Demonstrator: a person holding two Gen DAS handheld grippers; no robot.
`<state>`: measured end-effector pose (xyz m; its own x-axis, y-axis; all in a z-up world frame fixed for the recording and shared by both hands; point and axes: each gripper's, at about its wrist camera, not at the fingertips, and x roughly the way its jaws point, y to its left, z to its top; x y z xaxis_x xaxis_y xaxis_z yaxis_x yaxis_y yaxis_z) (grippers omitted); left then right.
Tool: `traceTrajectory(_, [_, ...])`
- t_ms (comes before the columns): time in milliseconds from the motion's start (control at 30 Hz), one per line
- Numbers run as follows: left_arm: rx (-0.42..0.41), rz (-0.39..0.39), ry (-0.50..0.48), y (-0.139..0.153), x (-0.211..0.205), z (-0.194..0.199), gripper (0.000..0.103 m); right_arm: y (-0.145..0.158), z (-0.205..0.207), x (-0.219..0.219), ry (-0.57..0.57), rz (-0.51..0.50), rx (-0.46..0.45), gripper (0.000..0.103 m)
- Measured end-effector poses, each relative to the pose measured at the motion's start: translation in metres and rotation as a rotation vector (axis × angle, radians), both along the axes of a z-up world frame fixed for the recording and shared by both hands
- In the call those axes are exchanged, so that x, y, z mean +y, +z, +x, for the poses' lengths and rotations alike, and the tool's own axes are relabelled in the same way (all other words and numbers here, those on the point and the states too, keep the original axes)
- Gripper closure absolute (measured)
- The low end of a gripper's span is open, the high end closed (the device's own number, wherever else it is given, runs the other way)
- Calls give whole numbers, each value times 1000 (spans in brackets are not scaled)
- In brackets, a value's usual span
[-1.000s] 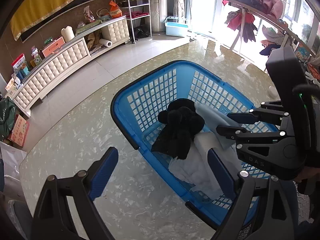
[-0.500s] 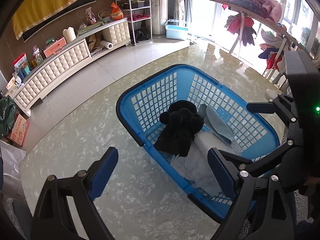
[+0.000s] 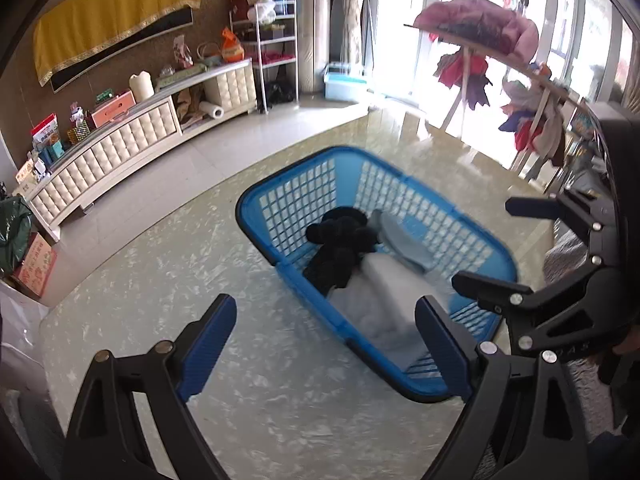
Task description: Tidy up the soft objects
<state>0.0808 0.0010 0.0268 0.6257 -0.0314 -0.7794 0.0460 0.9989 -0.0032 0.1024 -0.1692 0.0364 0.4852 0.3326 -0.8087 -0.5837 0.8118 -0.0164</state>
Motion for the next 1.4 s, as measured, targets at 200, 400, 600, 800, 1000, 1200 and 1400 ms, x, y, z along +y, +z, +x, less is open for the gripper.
traceTrajectory(200, [-135,-19,36,26,-7,-33,0,36,-36,-11,-8,79,-149,0])
traceTrajectory(400, [-281,-39,94,61,-16,-75,0,68,-66,-20,-21,143,-276,0])
traceTrajectory(600, [-353,-4,149,83,-23,-106,0,85,-91,-29,-15,163,-349,0])
traceTrajectory(800, [-358,25,188,91,-26,-128,0,90,-100,-36,-13,206,-354,0])
traceTrajectory(1000, [-365,48,185,91,-30,-136,0,88,-106,-34,10,216,-352,0])
traceTrajectory(1200, [-359,55,179,89,-33,-137,0,88,-110,-36,12,217,-350,0])
traceTrajectory(1400, [-359,53,176,88,-34,-139,0,90,-113,-38,11,220,-353,0])
